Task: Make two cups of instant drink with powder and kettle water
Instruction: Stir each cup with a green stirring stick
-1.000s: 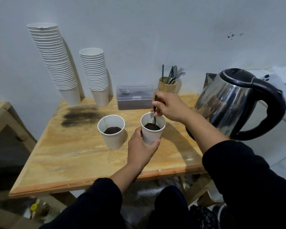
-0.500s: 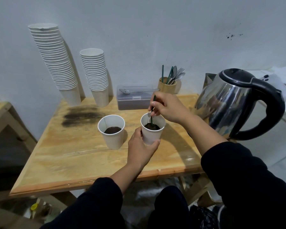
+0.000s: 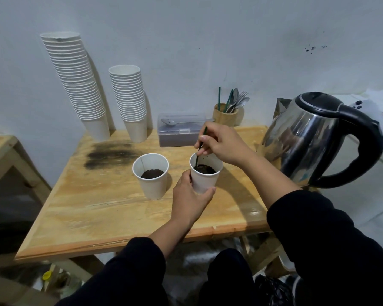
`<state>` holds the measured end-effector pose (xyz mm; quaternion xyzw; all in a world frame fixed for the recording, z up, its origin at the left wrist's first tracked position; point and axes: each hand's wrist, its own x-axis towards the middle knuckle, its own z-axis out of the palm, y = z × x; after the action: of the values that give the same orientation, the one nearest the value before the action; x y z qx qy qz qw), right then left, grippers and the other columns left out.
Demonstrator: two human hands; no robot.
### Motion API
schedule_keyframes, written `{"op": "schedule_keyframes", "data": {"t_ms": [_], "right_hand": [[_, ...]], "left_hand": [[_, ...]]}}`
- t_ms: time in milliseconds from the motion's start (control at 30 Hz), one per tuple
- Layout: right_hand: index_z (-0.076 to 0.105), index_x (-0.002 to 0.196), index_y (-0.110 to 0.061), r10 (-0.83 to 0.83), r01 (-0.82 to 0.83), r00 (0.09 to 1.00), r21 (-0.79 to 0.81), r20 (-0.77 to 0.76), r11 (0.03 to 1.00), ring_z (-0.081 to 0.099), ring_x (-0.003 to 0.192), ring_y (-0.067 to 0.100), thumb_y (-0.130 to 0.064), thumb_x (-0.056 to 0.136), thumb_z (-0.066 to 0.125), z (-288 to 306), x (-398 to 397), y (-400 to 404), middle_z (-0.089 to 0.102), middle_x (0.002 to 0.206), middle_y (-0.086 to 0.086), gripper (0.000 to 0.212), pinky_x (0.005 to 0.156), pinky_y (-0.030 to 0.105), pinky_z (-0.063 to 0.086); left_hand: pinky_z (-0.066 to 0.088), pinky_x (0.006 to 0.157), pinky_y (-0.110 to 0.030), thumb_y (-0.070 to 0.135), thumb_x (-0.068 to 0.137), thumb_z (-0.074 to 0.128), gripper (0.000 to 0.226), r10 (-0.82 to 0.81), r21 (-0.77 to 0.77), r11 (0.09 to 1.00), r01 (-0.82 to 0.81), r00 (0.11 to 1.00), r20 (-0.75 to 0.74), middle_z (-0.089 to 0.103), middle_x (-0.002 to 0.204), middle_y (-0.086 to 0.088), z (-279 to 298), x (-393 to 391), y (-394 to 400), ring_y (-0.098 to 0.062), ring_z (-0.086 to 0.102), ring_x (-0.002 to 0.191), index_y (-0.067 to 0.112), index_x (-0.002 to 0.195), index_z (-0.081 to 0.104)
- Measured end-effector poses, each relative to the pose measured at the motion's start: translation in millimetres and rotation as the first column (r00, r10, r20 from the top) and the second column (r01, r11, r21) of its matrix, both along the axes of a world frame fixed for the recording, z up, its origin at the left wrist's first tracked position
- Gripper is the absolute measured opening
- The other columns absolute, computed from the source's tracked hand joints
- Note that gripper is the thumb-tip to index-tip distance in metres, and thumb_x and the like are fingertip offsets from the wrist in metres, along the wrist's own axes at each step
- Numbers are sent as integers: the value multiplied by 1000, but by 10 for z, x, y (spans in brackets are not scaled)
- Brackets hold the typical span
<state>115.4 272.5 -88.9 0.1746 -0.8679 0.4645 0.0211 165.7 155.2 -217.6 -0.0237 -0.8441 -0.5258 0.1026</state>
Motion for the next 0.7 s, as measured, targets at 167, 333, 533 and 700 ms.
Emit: {"op": "schedule_keyframes", "data": {"t_ms": [167, 333, 533, 700], "right_hand": [[51, 80, -15, 84, -76, 992, -89, 95, 993, 71, 75, 24, -4, 96, 44, -12, 27, 28, 68, 85, 13, 20, 66, 25, 58], [52, 86, -5, 40, -39, 999, 67, -19, 997, 72, 77, 25, -4, 95, 44, -1, 17, 61, 68, 84, 13, 13, 76, 36, 57], [50, 83, -7, 61, -37, 995, 278, -78, 960, 69, 66, 24, -5, 94, 44, 99, 18, 47, 68, 76, 7, 13, 65, 26, 52], [48, 81, -9, 43, -33, 999, 267, -33, 963, 64, 57, 22, -6, 95, 43, 94, 24, 48, 67, 74, 8, 14, 57, 29, 53]], "left_hand": [[51, 84, -25, 41, 69, 77, 62, -4, 9, 1000, 4, 1000, -3, 61, 114, 7, -2, -3, -3, -8, 56, 100, 23, 122, 50], [52, 83, -27, 40, 70, 77, 60, -3, 5, 1000, 3, 1000, -3, 61, 113, 6, 2, 7, -6, -8, 56, 99, 22, 120, 51], [51, 83, -26, 40, 69, 77, 59, 3, 11, 1000, -3, 1000, 3, 62, 112, 6, 8, 13, -4, -9, 57, 99, 23, 119, 51], [50, 83, -24, 40, 68, 78, 62, 6, 13, 1000, -6, 1000, 12, 61, 113, 7, 4, 10, 0, -8, 57, 100, 23, 121, 51]]}}
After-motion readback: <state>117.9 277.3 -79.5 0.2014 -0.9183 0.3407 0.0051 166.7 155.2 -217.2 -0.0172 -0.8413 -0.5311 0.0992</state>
